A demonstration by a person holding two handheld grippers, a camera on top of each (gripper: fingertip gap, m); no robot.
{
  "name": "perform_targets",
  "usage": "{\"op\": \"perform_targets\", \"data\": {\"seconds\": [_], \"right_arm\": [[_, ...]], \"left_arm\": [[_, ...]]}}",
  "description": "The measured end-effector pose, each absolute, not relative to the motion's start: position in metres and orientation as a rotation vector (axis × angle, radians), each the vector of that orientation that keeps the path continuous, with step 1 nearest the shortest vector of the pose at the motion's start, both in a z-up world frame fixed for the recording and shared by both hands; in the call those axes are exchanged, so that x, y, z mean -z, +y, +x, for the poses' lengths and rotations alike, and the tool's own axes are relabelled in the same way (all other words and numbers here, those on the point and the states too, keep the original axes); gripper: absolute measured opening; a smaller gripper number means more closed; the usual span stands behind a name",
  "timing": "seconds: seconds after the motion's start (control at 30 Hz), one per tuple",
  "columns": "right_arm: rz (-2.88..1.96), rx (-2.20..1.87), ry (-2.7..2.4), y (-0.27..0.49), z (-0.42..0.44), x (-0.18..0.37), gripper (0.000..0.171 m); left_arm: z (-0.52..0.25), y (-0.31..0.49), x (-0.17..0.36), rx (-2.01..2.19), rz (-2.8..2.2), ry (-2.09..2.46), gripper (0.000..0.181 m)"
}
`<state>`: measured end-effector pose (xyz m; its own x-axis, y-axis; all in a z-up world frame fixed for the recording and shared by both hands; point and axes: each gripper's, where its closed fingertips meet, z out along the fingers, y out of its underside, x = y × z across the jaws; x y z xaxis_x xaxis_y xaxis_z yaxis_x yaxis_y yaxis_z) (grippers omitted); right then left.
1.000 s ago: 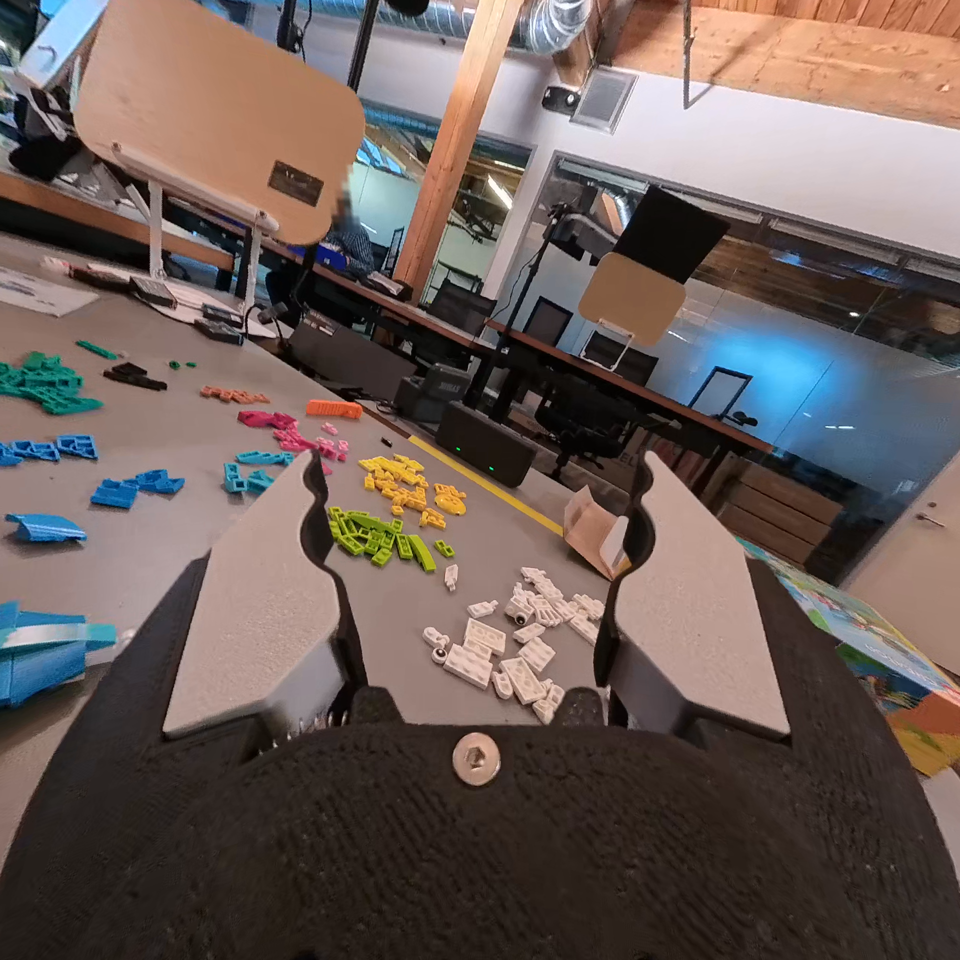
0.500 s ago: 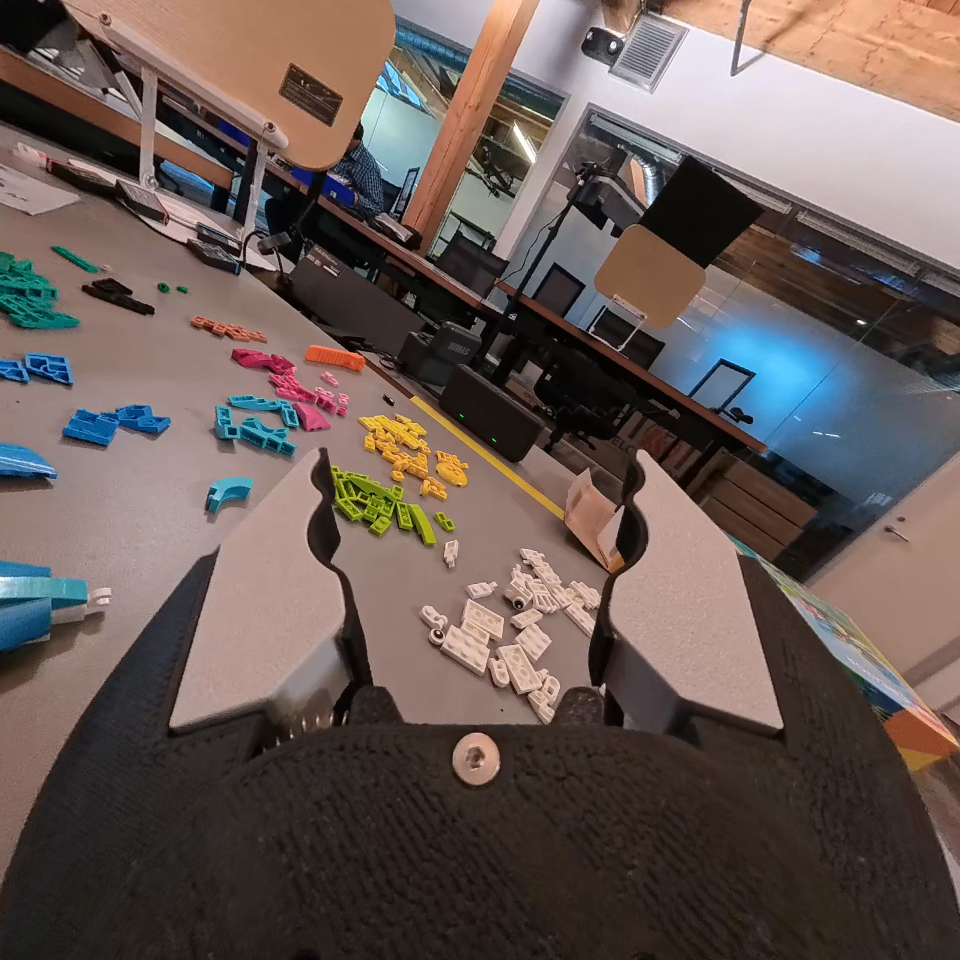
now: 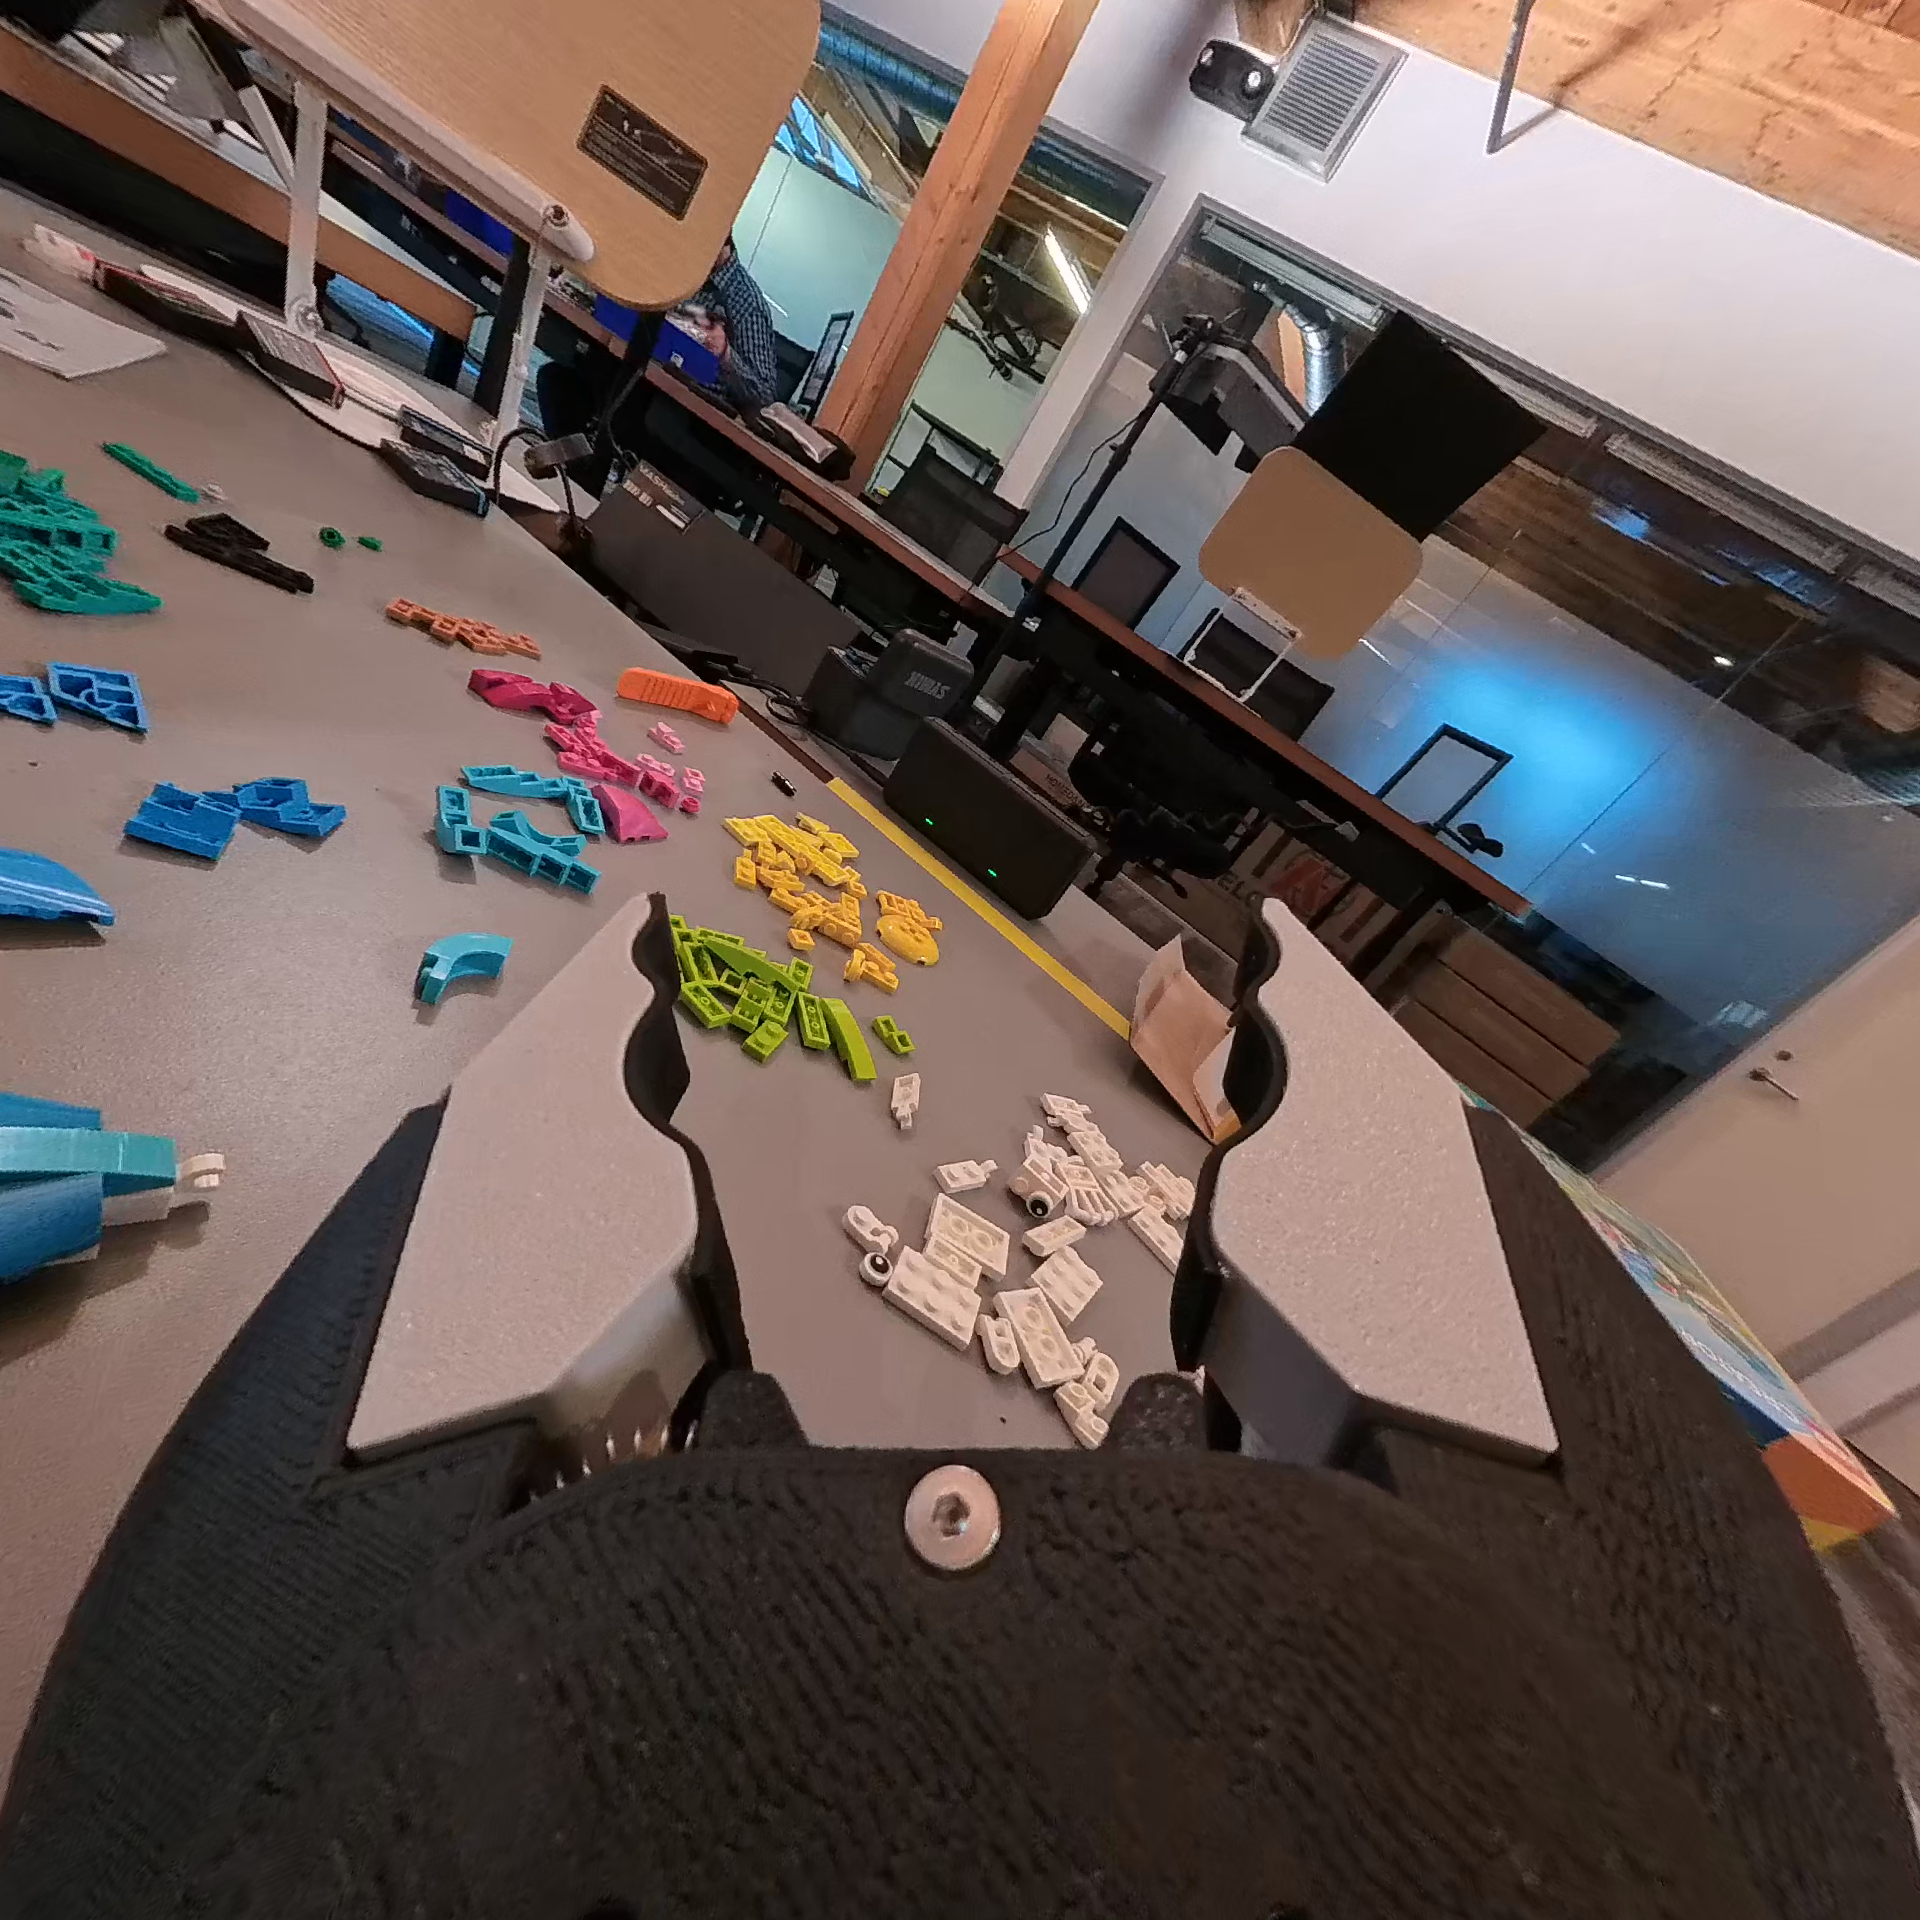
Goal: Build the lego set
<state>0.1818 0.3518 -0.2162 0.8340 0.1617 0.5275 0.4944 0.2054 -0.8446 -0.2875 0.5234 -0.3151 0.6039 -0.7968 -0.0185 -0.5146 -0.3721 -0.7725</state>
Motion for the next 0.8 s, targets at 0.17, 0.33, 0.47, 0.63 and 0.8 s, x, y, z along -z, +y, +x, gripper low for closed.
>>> {"op": "perform_targets", "data": {"seconds": [0.17, 0.33, 0.47, 0.63, 0.8], "right_arm": [[-1.366, 0.254, -0.587, 0.352, 0.181, 0.217, 0.105], [-1.368, 0.258, -0.593, 0.352, 0.181, 0.217, 0.105], [-1.369, 0.261, -0.599, 0.352, 0.180, 0.218, 0.104], [-1.370, 0.264, -0.603, 0.353, 0.179, 0.219, 0.104], [-1.372, 0.269, -0.608, 0.353, 0.179, 0.219, 0.103]], "left_arm": [[-0.285, 0.520, 0.314, 0.485, -2.034, 1.060, 0.018], [-0.287, 0.522, 0.313, 0.509, -2.048, 1.023, 0.005], [-0.287, 0.522, 0.313, 0.505, -2.045, 1.029, 0.006], [-0.281, 0.515, 0.310, 0.416, -1.944, 1.128, 0.029], [-0.278, 0.513, 0.308, 0.386, -1.885, 1.184, 0.021]]}}
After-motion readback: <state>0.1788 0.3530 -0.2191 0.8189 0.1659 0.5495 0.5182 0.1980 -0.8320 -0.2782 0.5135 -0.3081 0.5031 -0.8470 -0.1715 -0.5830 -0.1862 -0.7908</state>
